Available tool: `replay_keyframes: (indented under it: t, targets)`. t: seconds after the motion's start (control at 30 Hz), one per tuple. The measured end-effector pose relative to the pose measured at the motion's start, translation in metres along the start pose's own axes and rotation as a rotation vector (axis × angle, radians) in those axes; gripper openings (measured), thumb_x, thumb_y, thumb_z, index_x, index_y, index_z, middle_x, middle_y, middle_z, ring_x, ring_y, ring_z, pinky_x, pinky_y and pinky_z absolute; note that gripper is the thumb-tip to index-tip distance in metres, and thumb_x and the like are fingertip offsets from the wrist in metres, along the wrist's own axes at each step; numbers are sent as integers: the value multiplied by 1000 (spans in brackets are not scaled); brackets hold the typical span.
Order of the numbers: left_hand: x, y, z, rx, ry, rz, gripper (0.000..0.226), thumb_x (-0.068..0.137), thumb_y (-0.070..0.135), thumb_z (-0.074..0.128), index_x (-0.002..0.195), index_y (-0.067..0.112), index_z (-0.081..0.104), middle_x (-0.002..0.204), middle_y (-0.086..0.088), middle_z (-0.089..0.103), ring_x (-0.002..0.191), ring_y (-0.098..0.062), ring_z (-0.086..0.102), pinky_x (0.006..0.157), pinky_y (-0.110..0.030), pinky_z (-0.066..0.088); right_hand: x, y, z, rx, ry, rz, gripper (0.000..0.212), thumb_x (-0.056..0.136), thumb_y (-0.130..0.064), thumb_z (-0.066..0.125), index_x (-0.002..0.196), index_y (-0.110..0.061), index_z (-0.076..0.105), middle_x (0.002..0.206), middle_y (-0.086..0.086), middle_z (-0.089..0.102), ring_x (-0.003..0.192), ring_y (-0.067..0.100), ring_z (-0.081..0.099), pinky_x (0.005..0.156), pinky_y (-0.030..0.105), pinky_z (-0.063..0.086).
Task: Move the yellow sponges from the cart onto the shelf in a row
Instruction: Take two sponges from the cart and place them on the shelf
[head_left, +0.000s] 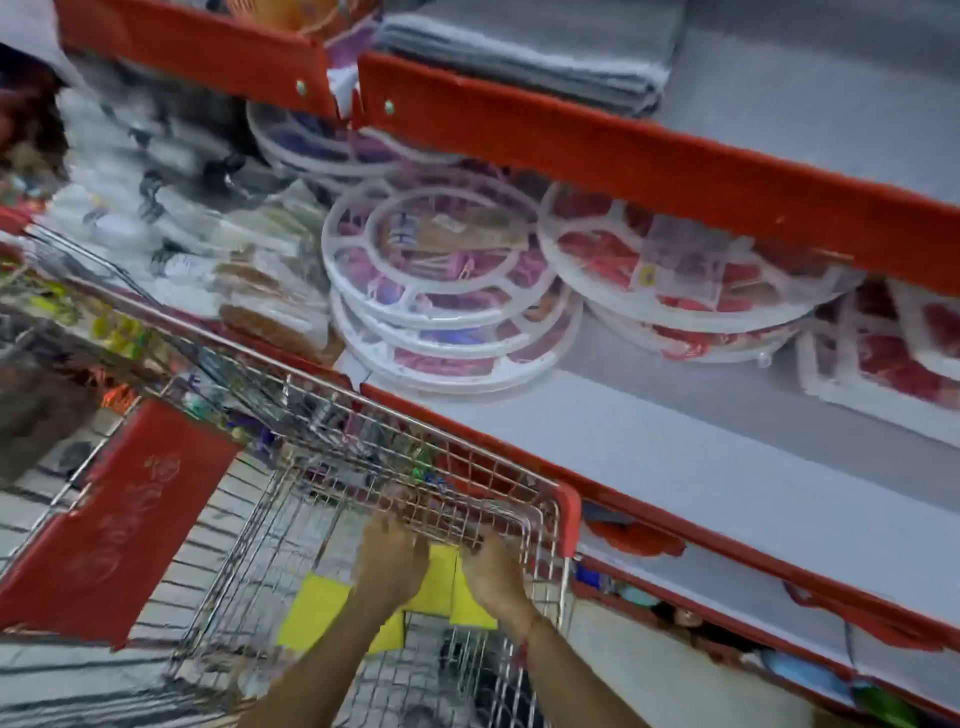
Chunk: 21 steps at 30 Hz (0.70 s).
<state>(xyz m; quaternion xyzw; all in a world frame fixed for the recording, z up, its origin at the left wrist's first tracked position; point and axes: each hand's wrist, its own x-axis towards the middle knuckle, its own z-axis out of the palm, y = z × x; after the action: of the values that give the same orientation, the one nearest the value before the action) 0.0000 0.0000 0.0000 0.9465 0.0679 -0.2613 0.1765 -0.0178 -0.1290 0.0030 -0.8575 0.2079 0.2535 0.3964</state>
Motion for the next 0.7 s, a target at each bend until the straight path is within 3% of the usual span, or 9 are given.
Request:
replay_keyframes:
  t: [0.1, 0.17, 0.23, 0.3, 0.37, 0.43, 0.53, 0.63, 0.7]
  targets:
    - [21, -21, 38, 72, -159, -150, 52, 97, 40, 37, 130, 0, 44, 137, -19, 47, 126, -32, 45, 106, -41, 40, 27, 22, 33, -112, -115, 161, 58, 95, -19, 43, 139, 14, 26, 108, 23, 58, 95, 27, 52, 81, 36, 47]
    - [35, -32, 59, 90, -206, -169, 52, 96, 40, 38, 128, 0, 46, 139, -20, 45, 131, -33, 40, 108, -43, 38, 37, 34, 49, -149, -138, 265, 73, 95, -24, 44, 144, 10, 3, 147, 29, 30, 131, 37, 38, 107, 39, 39]
    - [48, -33, 74, 93, -226, -168, 56, 95, 42, 38, 134, 1, 43, 148, -20, 35, 139, -34, 30, 112, -43, 35, 47, 44, 60, -92, -141, 324, 82, 94, -24, 48, 145, 4, -10, 156, 28, 3, 142, 39, 21, 114, 43, 30]
    - [58, -30, 83, 22, -245, -212, 57, 95, 43, 41, 135, 3, 45, 152, -17, 30, 141, -32, 29, 113, -42, 35, 56, 53, 69, -116, -148, 355, 86, 93, -26, 48, 145, 3, -14, 156, 28, -2, 146, 39, 10, 119, 41, 23]
    - [61, -26, 88, -67, -217, -242, 54, 94, 39, 47, 133, 2, 47, 150, -16, 34, 138, -31, 35, 111, -40, 38, 60, 57, 72, -122, -108, 361, 87, 91, -24, 52, 146, 0, -11, 157, 27, 2, 145, 39, 11, 118, 41, 25]
    - [61, -25, 91, -137, -144, -269, 48, 92, 33, 54, 129, 2, 51, 141, -16, 46, 129, -31, 44, 104, -39, 43, 60, 58, 74, -79, -6, 346, 85, 86, -15, 59, 148, -6, 1, 153, 25, 15, 138, 39, 29, 109, 43, 39]
    - [57, -25, 90, -328, -32, -334, 33, 86, 21, 65, 113, 5, 55, 120, -18, 62, 109, -32, 57, 88, -40, 50, 59, 56, 74, -49, 131, 304, 80, 77, 2, 62, 142, -17, 20, 140, 18, 29, 109, 37, 57, 85, 44, 56]
    - [51, -22, 84, -433, -19, -371, 25, 83, 14, 68, 95, 12, 47, 103, -18, 70, 94, -34, 65, 73, -37, 49, 55, 55, 72, -90, 138, 273, 80, 74, 10, 61, 140, -19, 25, 138, 16, 26, 96, 32, 62, 75, 39, 59]
    - [46, -19, 79, -463, -6, -379, 30, 81, 12, 70, 101, 7, 50, 100, -18, 72, 92, -34, 66, 70, -35, 48, 50, 52, 66, -110, 123, 258, 82, 76, 9, 62, 142, -20, 23, 135, 17, 33, 99, 28, 60, 75, 33, 57]
